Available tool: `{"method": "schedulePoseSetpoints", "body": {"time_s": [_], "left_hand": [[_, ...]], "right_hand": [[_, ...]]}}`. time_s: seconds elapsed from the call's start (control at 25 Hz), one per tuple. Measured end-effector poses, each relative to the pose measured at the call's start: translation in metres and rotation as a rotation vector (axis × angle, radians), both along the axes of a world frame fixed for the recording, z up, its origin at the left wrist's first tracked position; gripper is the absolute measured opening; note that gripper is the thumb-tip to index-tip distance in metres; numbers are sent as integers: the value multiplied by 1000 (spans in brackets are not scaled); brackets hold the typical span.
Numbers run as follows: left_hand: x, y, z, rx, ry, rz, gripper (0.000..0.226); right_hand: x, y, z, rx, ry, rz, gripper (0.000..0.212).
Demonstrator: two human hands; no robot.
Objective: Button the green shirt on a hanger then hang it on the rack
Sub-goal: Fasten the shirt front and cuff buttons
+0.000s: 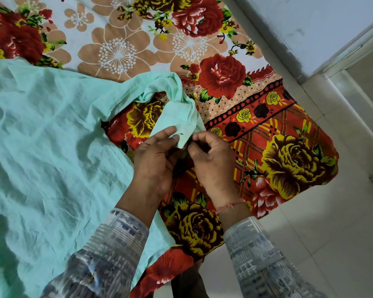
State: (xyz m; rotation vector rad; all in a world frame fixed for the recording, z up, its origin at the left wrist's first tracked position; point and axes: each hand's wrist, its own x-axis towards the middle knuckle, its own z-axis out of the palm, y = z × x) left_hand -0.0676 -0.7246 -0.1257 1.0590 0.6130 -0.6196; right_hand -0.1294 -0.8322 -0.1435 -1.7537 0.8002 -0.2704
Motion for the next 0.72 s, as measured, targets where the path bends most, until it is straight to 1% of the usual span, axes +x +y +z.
{"method": "schedulePoseSetpoints", "body": {"time_s": [0.12, 0.28, 0.44, 0.56, 0.64, 0.72], "left_hand": [[-2, -1, 1, 39, -19, -47, 20], [-2, 2, 3, 121, -65, -100, 16], [-2, 3, 3, 135, -71, -92, 16], [-2, 2, 3, 181, -95, -97, 16], [-3, 1, 4, 213, -110, -104, 14], [-3, 1, 5, 235, -134, -118, 13]], "right_hand": [[4, 4, 0, 112, -50, -15, 11], [8, 4, 2, 88, -79, 21, 14], [9, 5, 3, 100, -66, 76, 20], [9, 4, 1, 114, -53, 107, 22], [8, 3, 2, 195, -52, 93, 22], [6, 4, 4, 352, -55, 28, 20]]}}
